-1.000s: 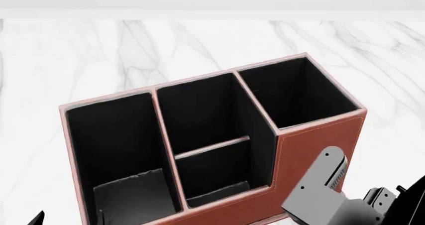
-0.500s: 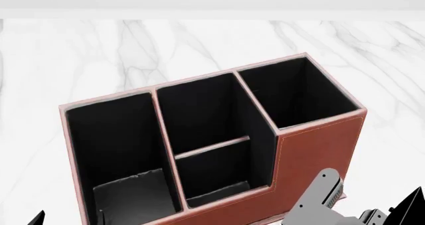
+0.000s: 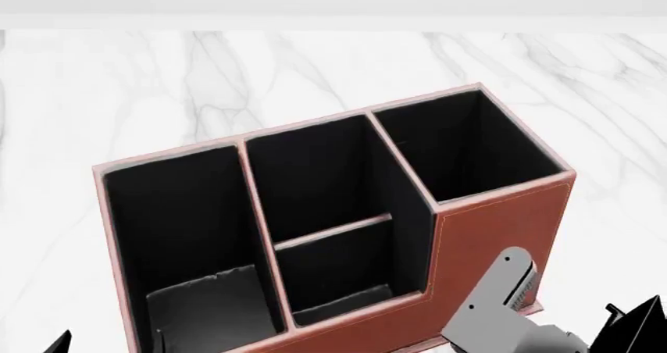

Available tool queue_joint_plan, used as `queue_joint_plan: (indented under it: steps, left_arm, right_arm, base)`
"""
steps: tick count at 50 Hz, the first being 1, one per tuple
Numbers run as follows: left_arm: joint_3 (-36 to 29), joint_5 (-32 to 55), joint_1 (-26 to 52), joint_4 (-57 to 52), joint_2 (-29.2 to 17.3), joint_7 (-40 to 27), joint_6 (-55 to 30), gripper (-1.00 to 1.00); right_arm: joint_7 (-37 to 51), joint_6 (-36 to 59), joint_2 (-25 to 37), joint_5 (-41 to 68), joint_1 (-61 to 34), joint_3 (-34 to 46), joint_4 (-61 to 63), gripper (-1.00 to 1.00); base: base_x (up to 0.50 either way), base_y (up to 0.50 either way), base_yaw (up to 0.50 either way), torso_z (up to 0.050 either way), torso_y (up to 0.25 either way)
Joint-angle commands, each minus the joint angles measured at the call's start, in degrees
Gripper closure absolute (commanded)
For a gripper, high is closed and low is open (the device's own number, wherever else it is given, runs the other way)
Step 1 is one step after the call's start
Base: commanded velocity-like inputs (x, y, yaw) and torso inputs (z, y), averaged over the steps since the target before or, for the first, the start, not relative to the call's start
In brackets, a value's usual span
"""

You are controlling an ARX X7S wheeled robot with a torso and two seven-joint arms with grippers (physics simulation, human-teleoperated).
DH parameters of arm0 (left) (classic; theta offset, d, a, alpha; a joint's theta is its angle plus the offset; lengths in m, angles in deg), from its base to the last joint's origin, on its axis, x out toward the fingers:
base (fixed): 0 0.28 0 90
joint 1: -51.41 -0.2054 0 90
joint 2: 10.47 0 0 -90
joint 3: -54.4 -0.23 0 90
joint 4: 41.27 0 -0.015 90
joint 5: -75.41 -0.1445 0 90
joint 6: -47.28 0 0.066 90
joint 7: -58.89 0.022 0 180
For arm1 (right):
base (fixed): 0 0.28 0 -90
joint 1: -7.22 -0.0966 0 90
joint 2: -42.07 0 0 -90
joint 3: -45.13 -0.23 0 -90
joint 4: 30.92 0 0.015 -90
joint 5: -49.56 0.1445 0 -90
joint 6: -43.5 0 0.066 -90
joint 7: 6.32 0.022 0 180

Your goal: Pick up the book and place it in the left compartment of the caddy.

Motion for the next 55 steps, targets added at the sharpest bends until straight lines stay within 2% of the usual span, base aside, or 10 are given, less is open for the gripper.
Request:
queue_joint_plan:
  steps: [1, 9, 11, 21, 25, 33, 42, 48, 55]
  left_arm:
    - [-0.2, 0.4, -0.1, -0.3, -0.2, -0.1, -0.1, -1.0]
    - [-0.4, 0.7, -0.3, -0.8, -0.4, -0.3, -0.3, -1.0]
    - [-0.4, 0.9, -0.3, -0.8, -0.5, -0.3, -0.4, -1.0]
    - [-0.6, 1.2, -0.1, -0.9, -0.6, -0.4, -0.6, -1.0]
    - [-0.6, 1.4, 0.0, -0.9, -0.7, -0.5, -0.7, -1.0]
    - [-0.7, 1.8, 0.1, -0.9, -0.8, -0.5, -1.0, -1.0]
    - [-0.9, 2.0, 0.3, -0.6, -0.9, -0.6, -1.0, -1.0]
    - [-1.1, 2.1, 0.3, -0.6, -1.0, -0.7, -0.9, -1.0]
    - [-1.4, 2.0, 0.4, -0.3, -1.0, -0.9, -0.9, -1.0]
  right_arm:
    - [5.5, -12.9, 1.3, 7.6, 5.0, -8.0, -3.5, 1.0]
    - [10.1, -20.2, 1.4, 17.3, 7.2, -13.7, -7.3, 1.0]
    - [10.9, -22.5, 1.2, 16.6, 8.1, -14.2, -7.6, 1.0]
    - [15.1, -21.2, 0.7, 20.6, 6.5, -15.2, -7.6, 1.0]
    - [19.6, -18.8, 0.7, 24.7, 3.7, -16.1, -7.4, 1.0]
    - [29.7, -14.8, 0.6, 40.6, -5.2, -19.7, -6.0, 1.0]
    - [39.3, -9.9, -2.9, 56.0, -16.6, -20.3, -8.1, 1.0]
    - [40.1, -8.5, -5.3, 58.3, -20.3, -20.5, -11.3, 1.0]
    - [37.9, -5.9, -10.8, 56.1, -23.9, -20.0, -19.8, 1.0]
  base:
    - [0.0, 0.0, 0.0, 0.0, 0.0]
    - [0.0, 0.0, 0.0, 0.0, 0.0]
    - [0.0, 0.0, 0.0, 0.0, 0.0]
    - [0.0, 0.0, 0.0, 0.0, 0.0]
    - [0.0, 0.0, 0.0, 0.0, 0.0]
    - [0.0, 0.0, 0.0, 0.0, 0.001]
    - [0.0, 0.0, 0.0, 0.0, 0.001]
    - [0.0, 0.0, 0.0, 0.0, 0.002]
    - [0.0, 0.0, 0.0, 0.0, 0.001]
